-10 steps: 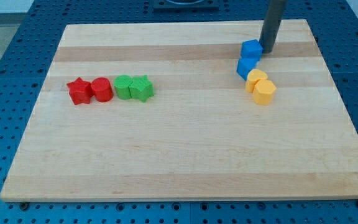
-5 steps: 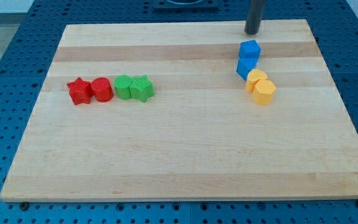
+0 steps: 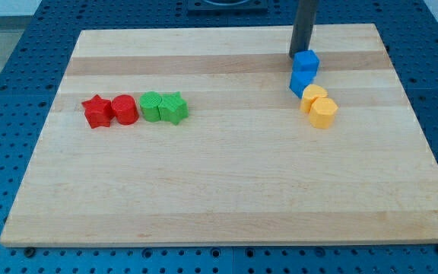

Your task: Move the blue cube to the top of the blue triangle

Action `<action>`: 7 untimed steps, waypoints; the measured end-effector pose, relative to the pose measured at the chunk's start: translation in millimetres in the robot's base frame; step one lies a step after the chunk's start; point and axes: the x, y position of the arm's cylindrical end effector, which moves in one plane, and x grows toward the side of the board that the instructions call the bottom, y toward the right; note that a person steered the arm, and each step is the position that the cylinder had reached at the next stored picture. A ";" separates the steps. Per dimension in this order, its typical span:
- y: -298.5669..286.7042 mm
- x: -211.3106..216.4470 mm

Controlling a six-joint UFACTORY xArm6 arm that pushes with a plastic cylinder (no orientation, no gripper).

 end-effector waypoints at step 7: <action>48.4 9.0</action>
